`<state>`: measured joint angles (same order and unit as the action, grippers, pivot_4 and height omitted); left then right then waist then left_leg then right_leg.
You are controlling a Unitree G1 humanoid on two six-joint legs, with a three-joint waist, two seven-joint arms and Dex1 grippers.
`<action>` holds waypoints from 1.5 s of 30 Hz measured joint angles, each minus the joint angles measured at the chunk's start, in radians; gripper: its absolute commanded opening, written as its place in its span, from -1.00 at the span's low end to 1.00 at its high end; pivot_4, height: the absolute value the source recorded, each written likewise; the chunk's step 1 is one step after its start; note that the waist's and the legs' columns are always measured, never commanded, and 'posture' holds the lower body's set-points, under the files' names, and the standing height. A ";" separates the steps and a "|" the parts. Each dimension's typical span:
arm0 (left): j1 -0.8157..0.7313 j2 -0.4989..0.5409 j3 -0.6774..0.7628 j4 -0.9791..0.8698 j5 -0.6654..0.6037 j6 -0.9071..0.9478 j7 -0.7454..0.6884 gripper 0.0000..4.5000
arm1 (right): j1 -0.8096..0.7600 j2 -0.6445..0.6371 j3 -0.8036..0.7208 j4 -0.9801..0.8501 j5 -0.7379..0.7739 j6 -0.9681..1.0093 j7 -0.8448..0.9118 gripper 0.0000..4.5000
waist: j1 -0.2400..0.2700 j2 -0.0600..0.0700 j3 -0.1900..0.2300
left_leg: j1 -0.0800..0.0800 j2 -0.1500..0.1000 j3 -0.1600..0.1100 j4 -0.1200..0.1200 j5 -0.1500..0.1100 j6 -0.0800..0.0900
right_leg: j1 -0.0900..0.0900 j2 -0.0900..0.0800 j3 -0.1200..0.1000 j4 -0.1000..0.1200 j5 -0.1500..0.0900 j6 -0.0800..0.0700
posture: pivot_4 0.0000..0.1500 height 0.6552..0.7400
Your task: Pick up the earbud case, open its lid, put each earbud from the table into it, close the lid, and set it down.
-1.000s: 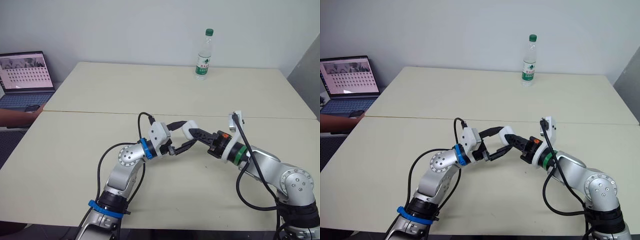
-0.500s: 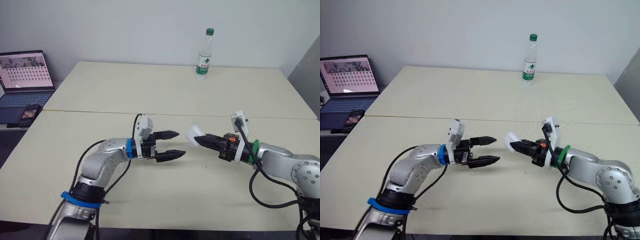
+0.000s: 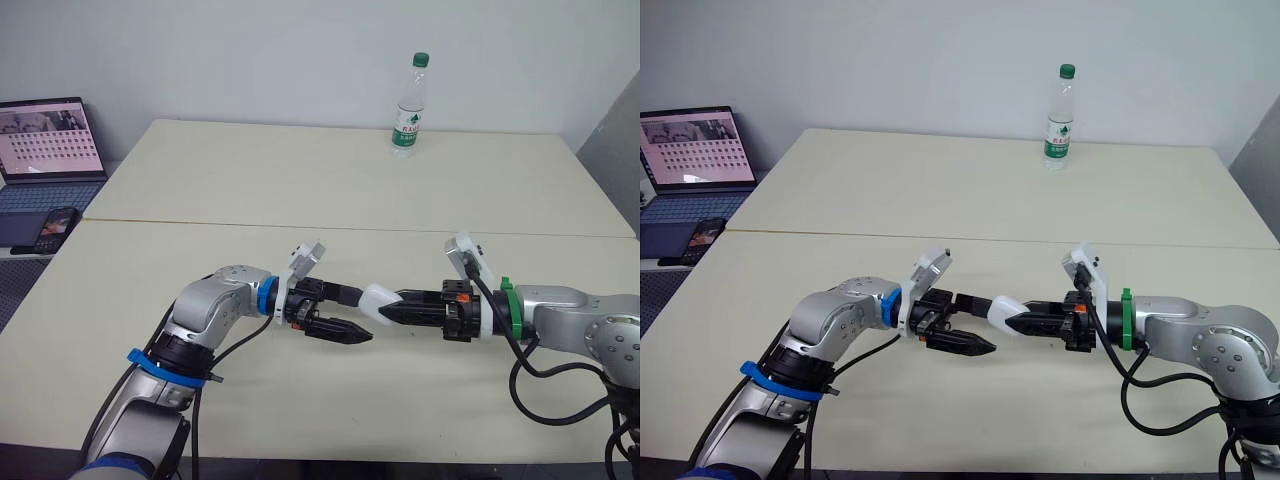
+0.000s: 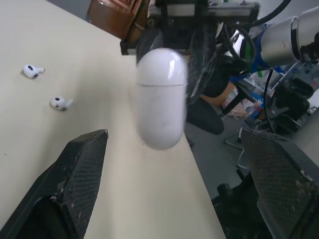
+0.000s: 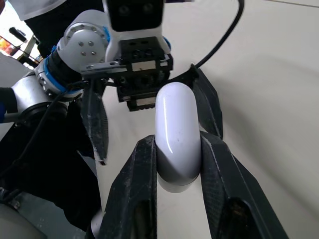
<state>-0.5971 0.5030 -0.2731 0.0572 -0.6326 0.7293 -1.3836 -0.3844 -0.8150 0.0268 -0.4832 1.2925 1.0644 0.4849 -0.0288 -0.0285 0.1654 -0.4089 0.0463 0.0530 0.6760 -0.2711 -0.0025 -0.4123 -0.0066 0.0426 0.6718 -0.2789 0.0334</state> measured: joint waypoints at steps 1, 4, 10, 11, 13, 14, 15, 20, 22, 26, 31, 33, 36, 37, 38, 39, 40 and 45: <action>-0.006 -0.002 -0.004 0.004 0.008 -0.005 -0.005 0.98 | -0.003 0.001 0.003 -0.004 -0.011 0.001 0.009 -0.66 | 0.000 0.000 0.000 | 0.000 0.000 0.000 0.000 0.000 0.000 | 0.000 0.000 0.000 0.000 0.000 0.000 | 1.00 0.91; -0.013 -0.004 -0.006 0.013 0.017 -0.010 -0.023 0.90 | -0.004 0.003 0.011 -0.014 -0.028 0.004 0.030 -0.66 | 0.000 0.000 0.000 | -0.002 0.000 0.000 0.000 0.000 0.000 | -0.002 0.000 0.000 0.000 0.001 -0.001 | 1.00 0.91; -0.018 -0.007 -0.006 0.013 0.017 0.003 -0.038 0.15 | -0.003 0.005 0.029 -0.024 -0.082 0.011 0.057 -0.66 | 0.000 0.000 0.000 | -0.008 0.000 0.000 0.002 0.000 0.000 | -0.008 0.000 0.000 0.002 0.001 -0.002 | 1.00 0.91; -0.018 -0.007 -0.006 0.013 0.017 0.004 -0.040 -0.01 | -0.003 0.005 0.031 -0.024 -0.091 0.012 0.059 -0.66 | 0.000 0.000 0.000 | -0.008 0.000 0.000 0.002 0.000 0.000 | -0.008 0.000 0.000 0.002 0.001 -0.002 | 1.00 0.91; -0.017 -0.007 -0.006 0.013 0.020 0.004 -0.042 -0.31 | -0.003 0.008 0.032 -0.025 -0.097 0.014 0.065 -0.66 | 0.000 0.000 0.000 | -0.008 0.000 0.000 0.002 0.000 0.000 | -0.008 0.000 0.000 0.002 0.001 -0.002 | 1.00 0.91; -0.017 -0.007 -0.006 0.014 0.023 0.003 -0.042 -0.44 | -0.003 0.010 0.033 -0.027 -0.098 0.015 0.071 -0.66 | 0.000 0.000 0.000 | -0.008 0.000 0.000 0.002 0.000 0.000 | -0.008 0.000 0.000 0.002 0.001 -0.002 | 1.00 0.91; -0.017 -0.007 -0.006 0.014 0.024 0.003 -0.044 -0.59 | -0.003 0.012 0.033 -0.030 -0.102 0.016 0.079 -0.66 | 0.000 0.000 0.000 | -0.008 0.000 0.000 0.002 0.000 0.000 | -0.008 0.000 0.000 0.002 0.001 -0.002 | 1.00 0.91; -0.017 -0.006 -0.006 0.014 0.025 0.004 -0.049 -0.66 | -0.004 0.015 0.033 -0.035 -0.121 0.017 0.097 -0.66 | 0.000 0.000 0.000 | -0.008 -0.001 0.000 0.002 0.000 0.000 | -0.008 0.000 0.000 0.002 0.001 -0.002 | 1.00 0.91; -0.017 -0.006 -0.006 0.014 0.026 0.004 -0.049 -0.66 | -0.004 0.017 0.032 -0.038 -0.132 0.017 0.102 -0.66 | 0.000 0.000 0.000 | -0.008 0.000 0.000 0.002 0.000 0.000 | -0.008 0.000 0.000 0.003 0.001 -0.002 | 1.00 0.91; -0.017 -0.012 -0.005 0.014 0.029 0.003 -0.042 -0.66 | -0.003 0.026 0.033 -0.047 -0.162 0.011 0.105 -0.18 | 0.001 0.000 0.000 | -0.008 -0.001 0.000 0.002 0.000 0.000 | -0.008 0.000 0.000 0.003 0.001 -0.002 | 1.00 0.91; -0.016 -0.026 -0.006 0.014 0.048 -0.018 -0.027 -0.66 | 0.004 0.032 0.031 -0.059 -0.196 0.001 0.102 0.61 | 0.001 0.000 0.000 | -0.008 -0.001 0.000 0.002 0.000 0.000 | -0.008 0.000 0.000 0.004 0.001 -0.002 | 1.00 0.91; -0.016 -0.032 -0.005 0.018 0.064 -0.042 -0.012 -0.66 | 0.003 0.028 0.022 -0.060 -0.220 0.001 0.083 0.93 | 0.001 0.000 0.000 | -0.008 -0.001 0.000 0.003 0.000 0.000 | -0.008 0.000 0.000 0.004 0.001 -0.002 | 1.00 0.91; -0.016 -0.041 -0.005 0.032 0.085 -0.070 0.004 -0.66 | 0.001 0.027 0.002 -0.060 -0.242 0.002 0.072 0.93 | 0.002 0.000 0.000 | -0.007 -0.001 0.000 0.003 0.000 0.000 | -0.008 0.000 0.000 0.005 0.001 -0.002 | 1.00 0.91; -0.016 -0.043 -0.005 0.033 0.088 -0.079 0.008 -0.66 | 0.000 0.027 -0.003 -0.060 -0.249 0.002 0.066 0.93 | 0.002 0.000 0.000 | -0.007 -0.001 0.000 0.003 0.000 0.000 | -0.008 0.000 0.000 0.005 0.001 -0.002 | 1.00 0.91; -0.016 -0.045 -0.005 0.033 0.089 -0.085 0.010 -0.66 | -0.002 0.027 -0.003 -0.059 -0.254 0.003 0.060 0.93 | 0.002 0.000 0.000 | -0.007 -0.001 0.000 0.003 0.000 0.000 | -0.008 0.000 0.000 0.005 0.001 -0.002 | 1.00 0.91; -0.016 -0.048 -0.005 0.034 0.095 -0.091 0.011 -0.66 | -0.007 0.028 -0.003 -0.059 -0.262 0.006 0.056 0.93 | 0.002 0.000 0.000 | -0.007 -0.001 0.000 0.003 0.000 0.000 | -0.008 0.000 0.000 0.005 0.001 -0.002 | 1.00 0.91; -0.016 -0.049 -0.005 0.035 0.101 -0.100 0.013 -0.66 | -0.015 0.028 -0.002 -0.058 -0.276 0.010 0.053 0.93 | 0.002 0.000 0.000 | -0.007 -0.001 0.000 0.003 0.000 0.000 | -0.008 0.000 0.000 0.006 0.001 -0.002 | 1.00 0.91; -0.016 -0.048 -0.005 0.046 0.110 -0.110 0.017 -0.66 | -0.030 0.035 0.025 -0.035 -0.334 0.021 0.043 0.93 | 0.001 0.000 0.000 | -0.007 -0.001 0.000 0.003 0.000 0.000 | -0.008 0.000 0.000 0.006 0.001 -0.002 | 1.00 0.91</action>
<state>-0.6130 0.4549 -0.2779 0.1031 -0.5228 0.6189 -1.3668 -0.4140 -0.7803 0.0523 -0.5183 0.9589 1.0850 0.5281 -0.0274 -0.0285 0.1653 -0.4162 0.0454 0.0528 0.6791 -0.2709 -0.0026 -0.4207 -0.0065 0.0427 0.6779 -0.2775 0.0313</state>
